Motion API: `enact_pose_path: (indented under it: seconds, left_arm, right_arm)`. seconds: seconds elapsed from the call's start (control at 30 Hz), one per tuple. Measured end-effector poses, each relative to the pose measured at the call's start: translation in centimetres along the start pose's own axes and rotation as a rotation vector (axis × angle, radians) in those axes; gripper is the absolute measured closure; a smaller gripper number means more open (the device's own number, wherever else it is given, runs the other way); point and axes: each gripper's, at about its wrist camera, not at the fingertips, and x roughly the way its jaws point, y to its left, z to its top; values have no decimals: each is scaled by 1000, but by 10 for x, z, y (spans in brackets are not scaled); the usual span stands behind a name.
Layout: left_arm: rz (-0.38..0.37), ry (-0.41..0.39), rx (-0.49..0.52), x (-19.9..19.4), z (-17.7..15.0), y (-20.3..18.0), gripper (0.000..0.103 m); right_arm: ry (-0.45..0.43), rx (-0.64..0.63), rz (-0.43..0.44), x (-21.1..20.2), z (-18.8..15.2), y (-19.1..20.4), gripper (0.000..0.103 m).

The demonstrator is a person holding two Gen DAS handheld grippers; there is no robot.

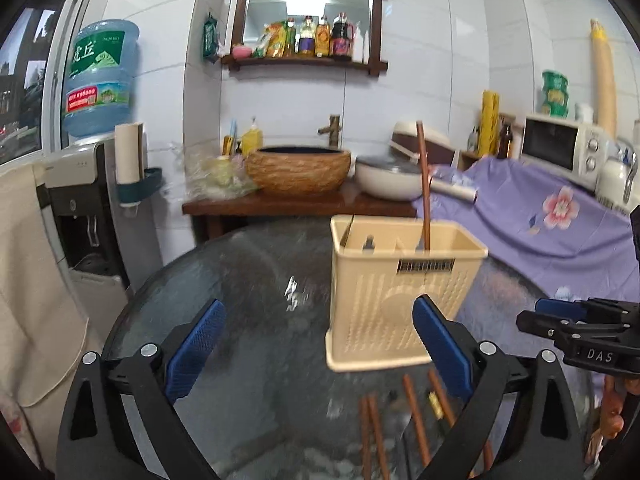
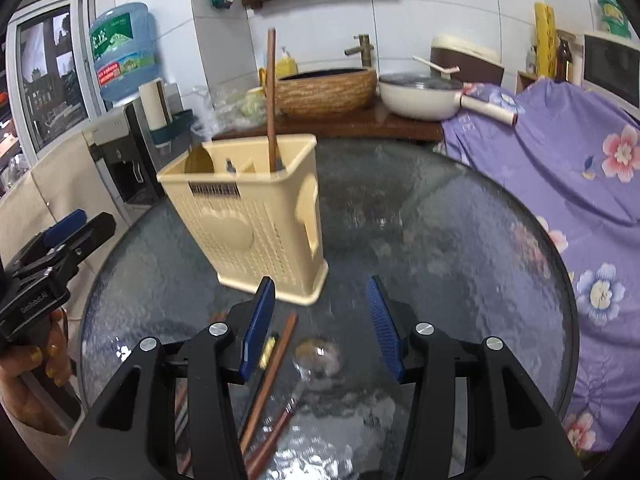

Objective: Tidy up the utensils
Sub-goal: 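Move the right tool to the silver spoon and close on its handle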

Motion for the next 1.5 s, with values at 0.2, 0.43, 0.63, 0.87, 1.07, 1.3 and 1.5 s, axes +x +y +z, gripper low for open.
enact_pose_path:
  seconds: [0.2,0.43,0.63,0.87,1.07,1.3,1.5]
  left_arm:
    - [29,172,13,5,-36,5,19]
    - [-59,338,34,13,-78,0,50]
    - [-93,400,65,17,-99,-6,61]
    - [-131,434,81,19,-109,-14,66]
    - [-131,452,95,24,-112,-19,74]
    - [-116,456,122,33,-109,-27,78]
    - [-105,467,141,49,-101,-30,80]
  right_arm:
    - [75,27,10,11,-37,-6,54]
    - [137,51,26,21,-63,-2,54]
    - [161,65,25,27,-72,0,54]
    - [169,70,18,29,-71,1,54]
    - [170,68,14,30,-69,1,54]
    - [176,51,0,32,-67,5,54]
    - [220,33,-22,43,-66,10,54]
